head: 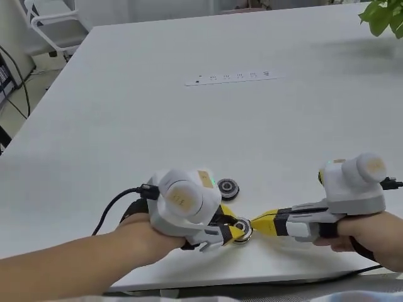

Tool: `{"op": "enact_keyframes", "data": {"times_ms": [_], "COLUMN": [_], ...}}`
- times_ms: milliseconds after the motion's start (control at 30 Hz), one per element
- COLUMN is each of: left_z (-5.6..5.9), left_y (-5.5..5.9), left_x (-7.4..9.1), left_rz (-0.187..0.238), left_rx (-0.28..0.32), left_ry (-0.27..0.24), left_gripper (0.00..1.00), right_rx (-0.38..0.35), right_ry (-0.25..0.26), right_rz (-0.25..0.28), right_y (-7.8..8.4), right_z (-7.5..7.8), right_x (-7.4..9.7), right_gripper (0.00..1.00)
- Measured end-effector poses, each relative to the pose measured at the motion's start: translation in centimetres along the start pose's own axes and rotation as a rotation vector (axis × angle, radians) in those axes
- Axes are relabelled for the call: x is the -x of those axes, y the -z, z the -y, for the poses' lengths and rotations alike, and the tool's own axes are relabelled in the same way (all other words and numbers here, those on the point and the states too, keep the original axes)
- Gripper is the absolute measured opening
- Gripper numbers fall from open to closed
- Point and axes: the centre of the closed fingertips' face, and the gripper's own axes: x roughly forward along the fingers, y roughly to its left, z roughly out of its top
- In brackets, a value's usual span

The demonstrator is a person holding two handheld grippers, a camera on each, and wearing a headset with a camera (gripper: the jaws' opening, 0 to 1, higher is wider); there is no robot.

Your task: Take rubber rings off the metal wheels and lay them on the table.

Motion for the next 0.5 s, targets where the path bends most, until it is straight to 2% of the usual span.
{"op": "enact_keyframes", "data": {"times_ms": [267, 500], "left_z": [0.01, 0.1], "left_y": [-0.01, 0.01], "left_x": [0.0, 0.04], "left_rz": [-0.002, 0.001], "left_rx": [0.0, -0.007], "left_ry": [-0.001, 0.002], "left_gripper": [0.12, 0.12], "right_rx": [0.021, 0.07], "right_ry": [-0.008, -0.032], "right_rz": [-0.007, -0.032], "right_y": [-0.16, -0.13], "right_z": [-0.11, -0.94], "right_x": [-0.19, -0.54], "right_gripper": [0.0, 0.0]}}
